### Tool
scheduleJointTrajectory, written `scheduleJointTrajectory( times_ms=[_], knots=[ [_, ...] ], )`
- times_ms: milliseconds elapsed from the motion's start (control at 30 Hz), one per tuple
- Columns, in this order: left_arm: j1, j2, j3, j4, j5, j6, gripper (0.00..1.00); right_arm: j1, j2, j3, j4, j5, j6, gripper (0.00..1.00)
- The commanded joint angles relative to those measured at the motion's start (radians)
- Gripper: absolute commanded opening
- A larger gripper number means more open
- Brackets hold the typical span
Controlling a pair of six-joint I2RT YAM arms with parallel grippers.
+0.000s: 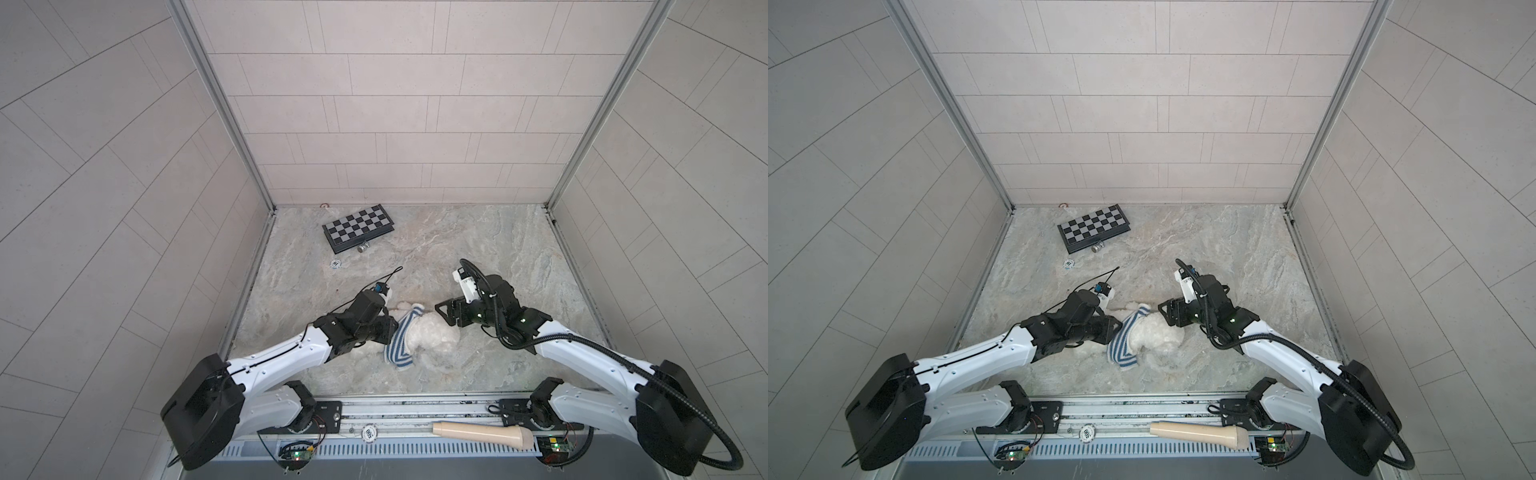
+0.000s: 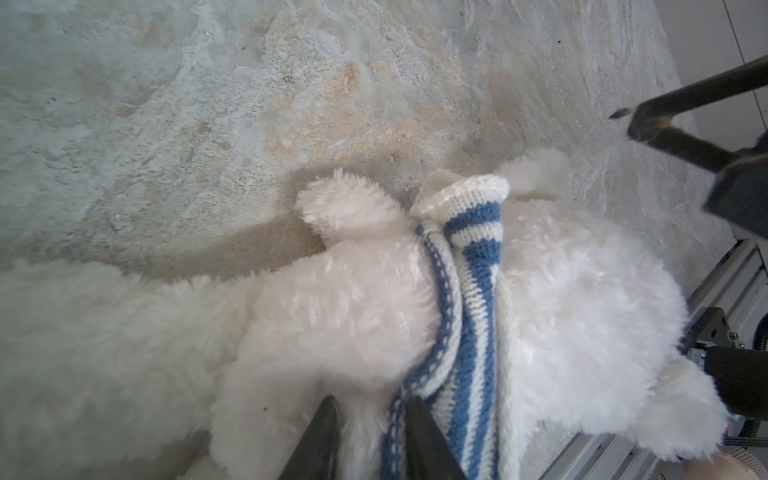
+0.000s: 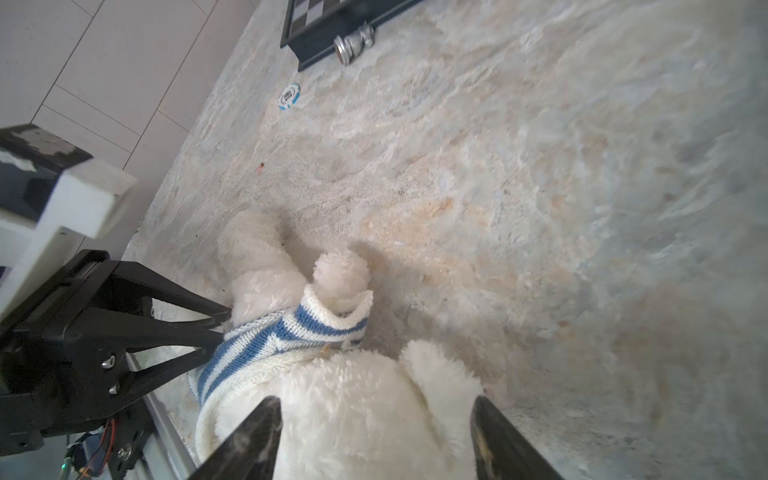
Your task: Dress the teddy bear
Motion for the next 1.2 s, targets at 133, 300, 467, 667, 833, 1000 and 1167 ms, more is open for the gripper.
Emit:
scheduleJointTrajectory(
  times_ms=[133, 300, 467, 667, 833, 1000, 1167],
  knots=[
    [-0.014, -0.018, -0.044, -0.033, -0.002, -0.012, 0.30, -0.004, 0.137, 0.000, 0.017, -0.143, 0.069, 0.76],
    [-0.015, -0.041, -0.063, -0.031, -0.006, -0.024, 0.30, 0.009, 0.175, 0.000, 0.015, -0.159, 0.042, 0.76],
    [-0.014, -0.040, -0.062, -0.027, -0.005, -0.027, 0.30, 0.030, 0.196, 0.007, 0.041, -0.186, 0.047, 0.72],
    [-0.015, -0.043, -0.067, -0.024, -0.008, -0.029, 0.30, 0.047, 0.203, 0.008, 0.078, -0.194, 0.066, 0.35],
    [-0.015, -0.063, -0.069, -0.034, -0.015, -0.031, 0.30, 0.047, 0.187, 0.027, 0.080, -0.189, 0.063, 0.17],
    [-0.014, -0.101, -0.057, -0.052, -0.019, -0.035, 0.36, 0.048, 0.169, 0.043, 0.096, -0.182, 0.033, 0.00],
    [0.016, -0.165, 0.007, -0.130, -0.015, -0.002, 0.46, 0.101, 0.067, 0.084, 0.131, -0.039, -0.167, 0.00]
  ],
)
